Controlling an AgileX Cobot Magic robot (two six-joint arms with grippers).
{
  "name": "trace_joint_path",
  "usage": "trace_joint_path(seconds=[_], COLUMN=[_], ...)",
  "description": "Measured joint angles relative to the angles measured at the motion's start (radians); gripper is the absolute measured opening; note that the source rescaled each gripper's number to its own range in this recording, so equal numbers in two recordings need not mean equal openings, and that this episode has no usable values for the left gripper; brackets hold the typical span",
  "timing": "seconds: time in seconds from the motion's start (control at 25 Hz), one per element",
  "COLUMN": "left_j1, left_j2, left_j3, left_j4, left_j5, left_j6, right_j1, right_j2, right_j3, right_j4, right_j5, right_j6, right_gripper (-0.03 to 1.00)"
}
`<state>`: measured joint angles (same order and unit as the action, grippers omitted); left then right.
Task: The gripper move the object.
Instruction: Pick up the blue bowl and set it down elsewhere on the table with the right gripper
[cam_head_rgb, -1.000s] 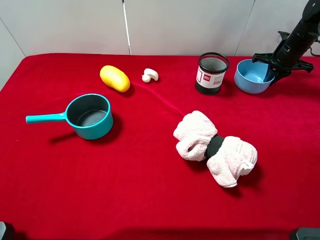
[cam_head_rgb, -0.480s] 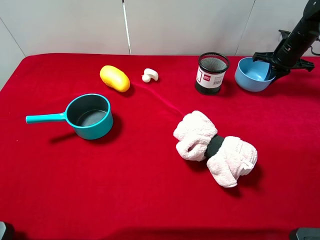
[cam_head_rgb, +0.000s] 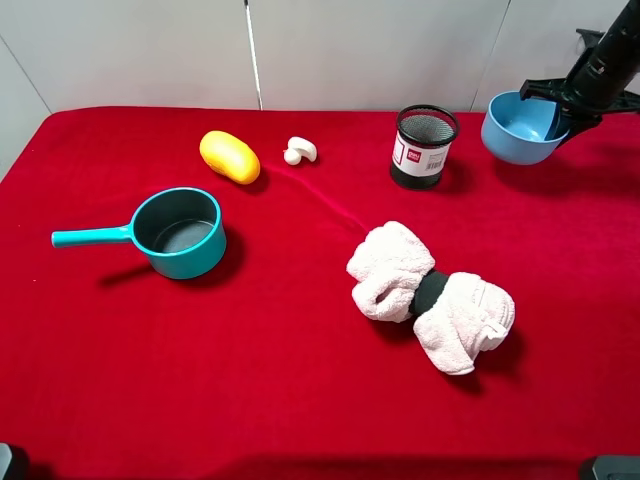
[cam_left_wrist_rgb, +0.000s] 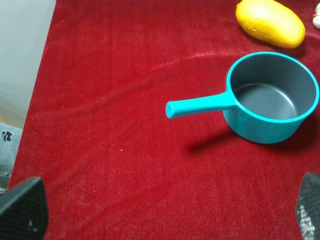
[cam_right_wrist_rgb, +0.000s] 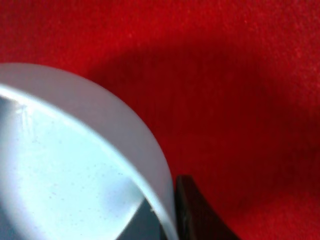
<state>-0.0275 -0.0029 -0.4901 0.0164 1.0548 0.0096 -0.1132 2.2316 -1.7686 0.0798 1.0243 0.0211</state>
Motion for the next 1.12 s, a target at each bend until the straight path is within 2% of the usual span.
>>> trace_joint_path(seconds=[0.8, 1.12], left_j1=[0.000, 0.000], left_j2=[0.000, 0.000], left_j3=[0.000, 0.000], left_j4=[0.000, 0.000], left_j5=[0.000, 0.000], left_j6=[0.000, 0.000], right_j1=[0.000, 0.000], right_j2=[-0.188, -0.278], right_j3=[0.000, 0.000], right_j4=[-0.015, -0.015], right_j5=[0.179, 0.192], right_j6=[0.000, 0.000], right_gripper=[0.00, 0.00])
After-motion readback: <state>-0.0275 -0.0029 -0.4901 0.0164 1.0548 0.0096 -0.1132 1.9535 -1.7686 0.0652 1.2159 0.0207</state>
